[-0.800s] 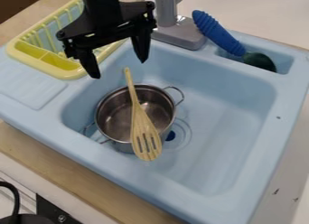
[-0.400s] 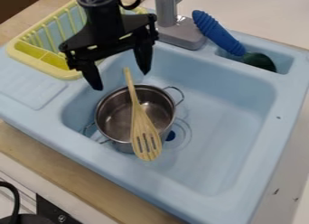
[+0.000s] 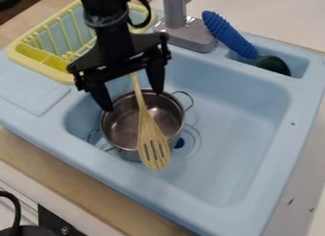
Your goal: Moved the wooden spatula to the right side of the sink
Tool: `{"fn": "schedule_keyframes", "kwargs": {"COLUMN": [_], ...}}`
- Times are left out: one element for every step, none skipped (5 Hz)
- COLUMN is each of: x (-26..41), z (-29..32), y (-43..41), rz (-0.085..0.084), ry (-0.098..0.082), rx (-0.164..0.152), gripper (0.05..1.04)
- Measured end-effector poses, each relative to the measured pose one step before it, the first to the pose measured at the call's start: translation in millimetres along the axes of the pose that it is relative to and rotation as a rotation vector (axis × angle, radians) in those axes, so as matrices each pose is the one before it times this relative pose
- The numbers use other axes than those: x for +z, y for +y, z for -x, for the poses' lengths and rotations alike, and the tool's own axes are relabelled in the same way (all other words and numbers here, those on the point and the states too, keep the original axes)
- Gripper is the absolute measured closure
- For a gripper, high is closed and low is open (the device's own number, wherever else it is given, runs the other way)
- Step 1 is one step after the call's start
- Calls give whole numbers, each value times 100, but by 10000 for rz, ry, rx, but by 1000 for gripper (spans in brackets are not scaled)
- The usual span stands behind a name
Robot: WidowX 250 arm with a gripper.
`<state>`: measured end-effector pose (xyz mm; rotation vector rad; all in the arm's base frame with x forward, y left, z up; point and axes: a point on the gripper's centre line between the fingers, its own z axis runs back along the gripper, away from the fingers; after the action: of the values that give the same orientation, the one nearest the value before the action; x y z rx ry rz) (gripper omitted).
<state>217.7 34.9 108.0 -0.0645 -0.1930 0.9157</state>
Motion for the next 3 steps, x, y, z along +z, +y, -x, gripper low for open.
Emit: {"fn": "schedule_keyframes", "kwargs": {"x": [-888, -381, -866], "z": [-12, 190, 205], "y": [-96, -54, 226], "rz": [497, 187, -96], "ry": [32, -12, 155], "rx": [-167, -46, 53], "gripper": [84, 84, 84]}}
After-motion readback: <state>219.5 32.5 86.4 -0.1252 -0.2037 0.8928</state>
